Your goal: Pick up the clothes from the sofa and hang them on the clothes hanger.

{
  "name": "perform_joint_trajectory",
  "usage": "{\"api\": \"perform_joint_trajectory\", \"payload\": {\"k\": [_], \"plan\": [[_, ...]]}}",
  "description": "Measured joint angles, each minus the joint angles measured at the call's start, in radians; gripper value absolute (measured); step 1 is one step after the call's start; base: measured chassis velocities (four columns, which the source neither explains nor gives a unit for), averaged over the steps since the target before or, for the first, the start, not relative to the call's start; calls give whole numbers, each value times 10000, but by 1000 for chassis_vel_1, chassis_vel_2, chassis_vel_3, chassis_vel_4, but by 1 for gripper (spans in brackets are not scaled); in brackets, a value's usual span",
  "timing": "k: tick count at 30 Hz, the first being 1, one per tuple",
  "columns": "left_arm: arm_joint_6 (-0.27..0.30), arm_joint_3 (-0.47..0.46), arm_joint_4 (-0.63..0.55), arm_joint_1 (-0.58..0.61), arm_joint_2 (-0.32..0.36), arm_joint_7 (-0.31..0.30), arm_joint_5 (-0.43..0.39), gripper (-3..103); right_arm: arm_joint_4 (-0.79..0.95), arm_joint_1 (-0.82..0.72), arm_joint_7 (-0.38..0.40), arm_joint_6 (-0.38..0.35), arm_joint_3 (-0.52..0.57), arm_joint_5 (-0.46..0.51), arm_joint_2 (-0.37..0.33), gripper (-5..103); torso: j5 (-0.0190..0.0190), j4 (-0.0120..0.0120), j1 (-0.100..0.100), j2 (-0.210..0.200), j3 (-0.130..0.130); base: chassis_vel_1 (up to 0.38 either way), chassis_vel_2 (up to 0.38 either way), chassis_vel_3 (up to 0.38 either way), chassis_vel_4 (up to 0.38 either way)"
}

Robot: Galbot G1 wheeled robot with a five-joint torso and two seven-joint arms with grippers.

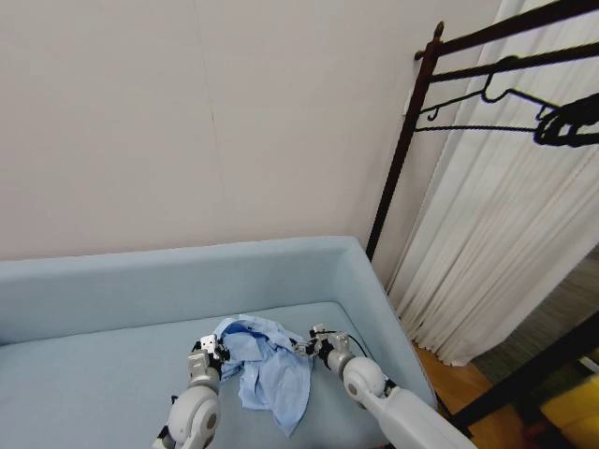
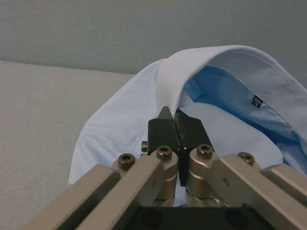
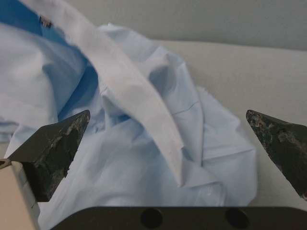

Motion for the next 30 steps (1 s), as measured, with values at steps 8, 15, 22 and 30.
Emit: {"api": "perform_joint_trajectory", "payload": {"k": [8, 15, 22, 30], "plan": [[-18, -61, -71, 20, 20, 5, -3, 0, -736, 163, -134, 71, -303, -138, 270, 100, 0, -1, 0, 0, 0, 0, 0, 0, 0], [-19, -92, -96, -7, 71, 5, -35, 0, -937, 183, -134, 123, -321, -197, 433, 100, 0, -1, 0, 0, 0, 0, 0, 0, 0], [-20, -97, -86, -52, 87, 5, -82, 0, -1115, 208, -204, 142, -339, -237, 587, 76, -1, -1, 0, -1, 0, 0, 0, 0, 0], [-20, -82, -29, -182, 109, 0, -169, 0, -1207, 166, -215, 202, -317, -263, 665, 47, 0, -1, 0, -1, 0, 0, 0, 0, 0]]}}
